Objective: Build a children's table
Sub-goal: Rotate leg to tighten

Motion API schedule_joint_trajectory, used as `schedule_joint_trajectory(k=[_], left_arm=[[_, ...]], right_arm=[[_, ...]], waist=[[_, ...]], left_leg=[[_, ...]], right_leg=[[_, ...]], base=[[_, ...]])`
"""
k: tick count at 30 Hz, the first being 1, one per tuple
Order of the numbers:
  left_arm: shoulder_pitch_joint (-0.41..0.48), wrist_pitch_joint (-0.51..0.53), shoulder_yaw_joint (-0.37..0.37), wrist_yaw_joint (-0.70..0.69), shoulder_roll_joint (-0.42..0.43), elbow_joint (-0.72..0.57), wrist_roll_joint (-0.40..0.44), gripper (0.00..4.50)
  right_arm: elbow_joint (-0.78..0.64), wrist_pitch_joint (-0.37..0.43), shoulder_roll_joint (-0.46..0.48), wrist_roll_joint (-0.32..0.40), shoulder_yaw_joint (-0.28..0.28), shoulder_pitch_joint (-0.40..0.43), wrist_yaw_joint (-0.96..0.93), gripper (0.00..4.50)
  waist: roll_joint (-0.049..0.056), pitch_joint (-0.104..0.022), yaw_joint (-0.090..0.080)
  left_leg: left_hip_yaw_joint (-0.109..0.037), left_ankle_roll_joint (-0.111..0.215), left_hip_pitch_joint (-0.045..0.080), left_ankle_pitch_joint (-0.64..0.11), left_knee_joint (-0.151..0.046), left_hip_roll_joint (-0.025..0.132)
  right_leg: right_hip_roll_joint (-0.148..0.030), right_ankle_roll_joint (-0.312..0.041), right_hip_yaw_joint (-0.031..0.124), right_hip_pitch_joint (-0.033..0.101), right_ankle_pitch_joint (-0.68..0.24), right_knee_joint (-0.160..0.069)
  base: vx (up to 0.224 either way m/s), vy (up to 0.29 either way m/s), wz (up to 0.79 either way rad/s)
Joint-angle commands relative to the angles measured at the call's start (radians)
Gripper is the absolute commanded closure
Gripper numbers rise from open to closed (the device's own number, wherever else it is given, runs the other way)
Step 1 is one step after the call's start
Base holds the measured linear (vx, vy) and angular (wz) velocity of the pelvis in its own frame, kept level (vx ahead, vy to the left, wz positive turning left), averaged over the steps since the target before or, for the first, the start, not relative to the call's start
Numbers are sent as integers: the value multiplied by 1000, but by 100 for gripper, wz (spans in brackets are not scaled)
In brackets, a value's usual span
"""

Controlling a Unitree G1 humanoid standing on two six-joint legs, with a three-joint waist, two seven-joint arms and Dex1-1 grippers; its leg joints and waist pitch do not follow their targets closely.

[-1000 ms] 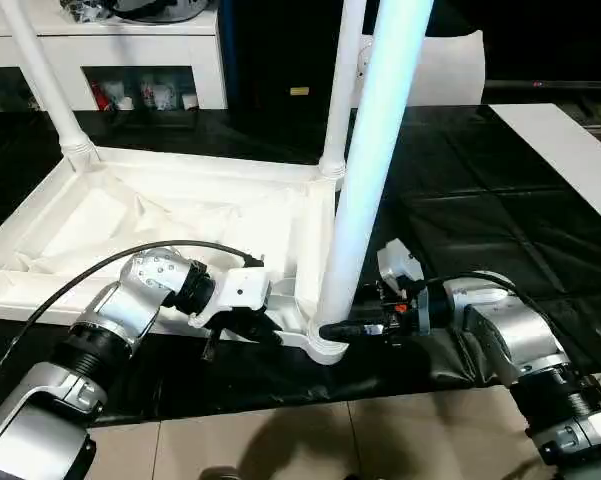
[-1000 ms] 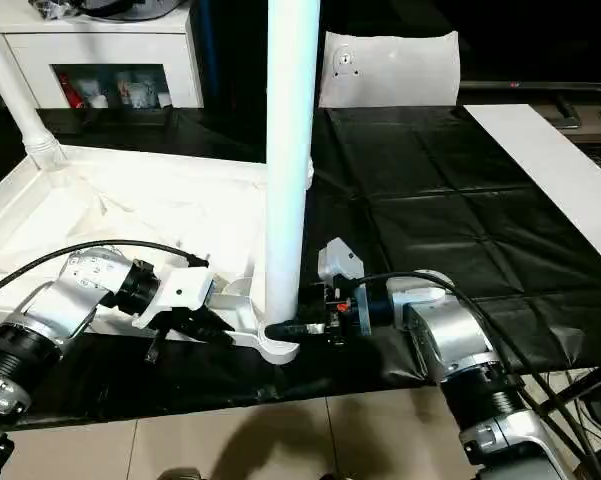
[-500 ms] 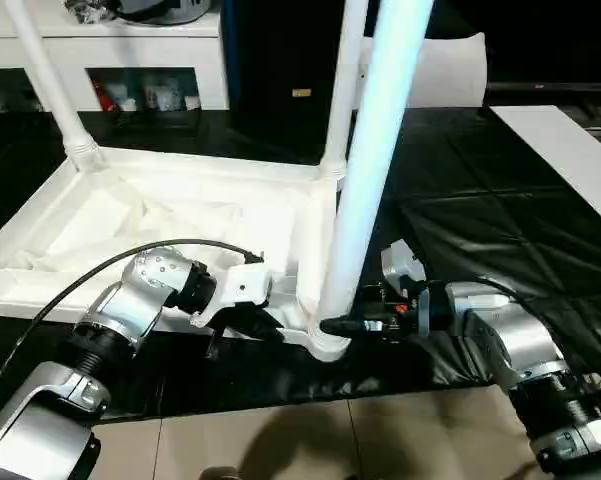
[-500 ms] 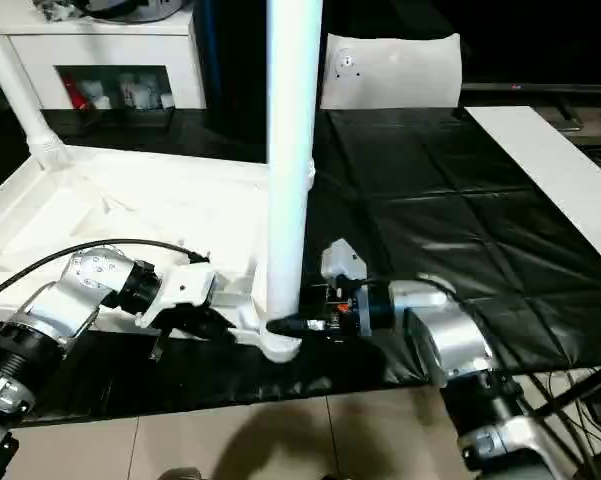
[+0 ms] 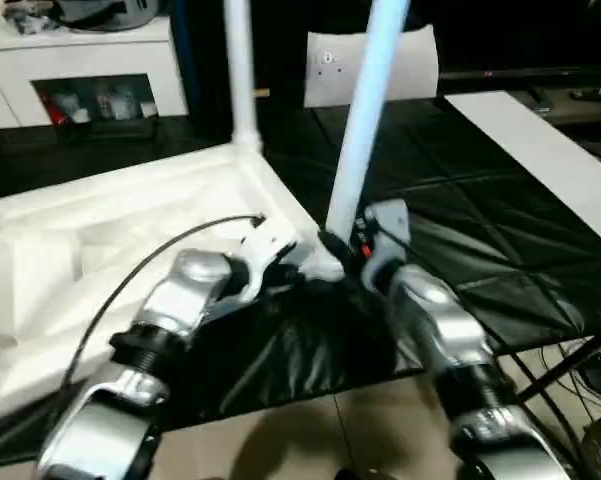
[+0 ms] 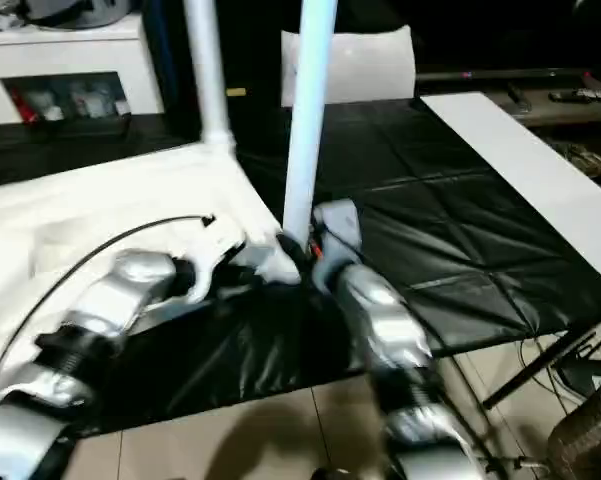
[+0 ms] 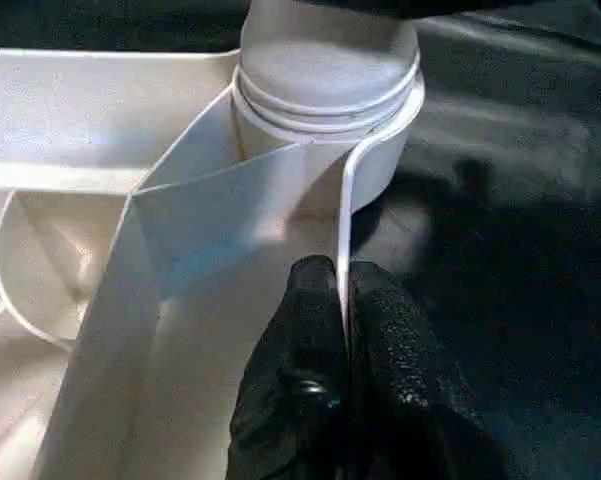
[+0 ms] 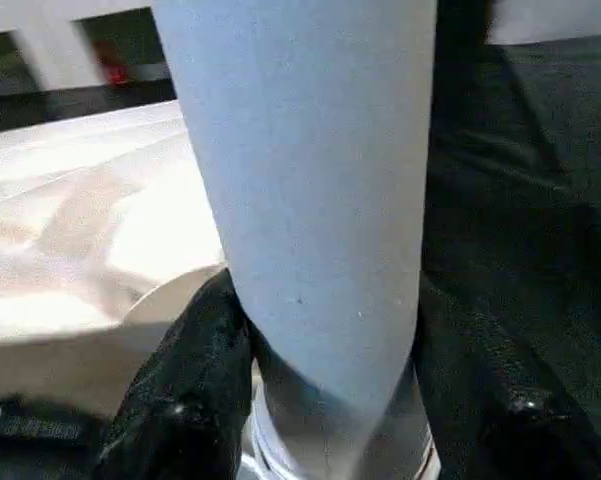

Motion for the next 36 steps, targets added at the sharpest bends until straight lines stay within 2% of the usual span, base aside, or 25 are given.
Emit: schedule_joint_trajectory(k=[1,2,3,4,6,7,8,9,11,14,17,18,19,21,23,24,26,29,31,32,33,34,36], left_arm=[[-20,-4,43,108,-25,-63,9,450],[-15,-6,36,101,-24,-69,13,450],[-11,-6,28,93,-21,-74,16,450],[-6,-10,21,88,-17,-76,19,450],[3,-17,11,80,-8,-81,21,450],[8,-18,7,73,-3,-85,22,450],[17,-27,4,55,9,-90,19,450],[21,-41,-1,35,24,-89,18,450],[25,-67,-6,1,45,-86,13,450],[30,-99,-14,-39,65,-84,12,450],[38,-177,-38,-139,113,-66,11,450],[38,-181,-40,-146,115,-66,10,450],[42,-196,-46,-176,125,-64,5,450],[49,-237,-73,-259,158,-62,-1,450],[51,-255,-85,-291,172,-61,0,450],[51,-255,-85,-291,172,-61,0,450],[50,-278,-103,-345,194,-58,-3,450],[35,-357,-143,-504,246,-43,-14,450],[32,-368,-149,-537,253,-42,-19,450],[27,-398,-164,-606,267,-41,-29,450],[27,-403,-173,-635,273,-46,-34,450],[26,-405,-179,-654,276,-50,-36,450],[25,-414,-187,-669,279,-52,-36,450]], right_arm=[[66,1,39,0,13,-5,-12,201],[66,-6,37,-7,19,-2,-9,201],[64,-11,34,-15,24,1,-7,201],[59,-16,34,-12,18,7,-6,177],[46,-26,34,0,4,20,-3,168],[37,-38,29,3,3,28,6,168],[14,-54,15,5,6,45,29,151],[-12,-53,0,18,1,60,54,144],[-46,-46,-22,37,-11,79,85,133],[-70,-52,-53,48,-15,91,129,94],[-154,-62,-149,71,3,126,282,67],[-158,-63,-155,72,4,128,291,67],[-176,-65,-181,75,11,136,328,67],[-225,-63,-259,93,33,157,455,36],[-239,-62,-288,95,43,163,499,36],[-239,-62,-288,95,43,163,499,16],[-255,-64,-326,98,57,167,562,16],[-282,-62,-414,111,121,171,759,16],[-282,-64,-426,111,135,169,792,16],[-282,-63,-450,113,162,164,864,16],[-276,-67,-456,111,174,159,889,16],[-270,-69,-459,108,182,154,906,42],[-264,-69,-461,108,189,149,922,51]], waist=[[8,-77,9],[10,-80,12],[9,-82,13],[6,-84,13],[7,-88,16],[4,-86,16],[3,-84,18],[8,-81,20],[6,-81,21],[3,-79,20],[2,-74,30],[2,-74,35],[2,-74,35],[1,-75,46],[1,-78,51],[1,-78,53],[1,-78,58],[0,-77,69],[2,-76,75],[-2,-76,81],[0,-75,85],[-4,-74,87],[-1,-73,92]], left_leg=[[12,49,-26,-71,-65,-9],[12,53,-24,-55,-64,-7],[12,62,-29,-13,-61,-6],[11,73,-30,28,-59,-4],[12,90,-32,63,-53,-7],[14,100,-39,76,-50,-9],[15,103,-41,68,-50,-11],[18,104,-38,40,-51,-12],[19,103,-40,20,-52,-13],[20,91,-37,-9,-55,-12],[22,90,-32,-51,-56,-14],[23,88,-33,-59,-56,-14],[23,88,-33,-59,-56,-14],[22,88,-31,-52,-57,-10],[21,90,-32,-44,-56,-9],[22,88,-32,-41,-55,-9],[22,87,-31,-42,-56,-10],[23,96,-29,-49,-55,-7],[24,94,-29,-55,-56,-4],[25,91,-26,-62,-56,-7],[26,89,-26,-70,-57,-5],[26,85,-26,-75,-57,-3],[25,77,-23,-83,-59,-2]], right_leg=[[-62,-33,62,74,-343,-61],[-63,-44,65,72,-313,-57],[-62,-68,71,74,-241,-43],[-61,-95,76,74,-174,-28],[-63,-124,79,74,-119,-19],[-62,-134,82,74,-98,-14],[-62,-133,81,73,-105,-15],[-63,-125,81,73,-140,-21],[-61,-104,80,76,-171,-26],[-59,-82,78,72,-229,-35],[-55,-42,75,69,-304,-49],[-54,-24,75,69,-326,-52],[-54,-24,75,69,-326,-52],[-54,-26,76,66,-307,-49],[-55,-37,76,66,-291,-45],[-55,-43,77,66,-285,-42],[-54,-47,74,66,-289,-43],[-53,-47,77,65,-286,-43],[-55,-46,78,62,-296,-43],[-54,-42,75,64,-317,-47],[-55,-39,77,62,-330,-47],[-56,-38,76,61,-337,-48],[-57,-38,75,59,-355,-51]], base=[[0,0,0],[0,0,0],[0,0,0],[0,0,0],[0,0,0],[0,0,0],[0,0,0],[0,0,0],[0,0,0],[0,0,0],[0,0,0],[0,0,0],[0,0,0],[0,0,0],[0,0,0],[0,0,0],[0,0,0],[0,0,0],[0,0,0],[0,0,0],[0,0,0],[0,0,0],[0,0,0]])
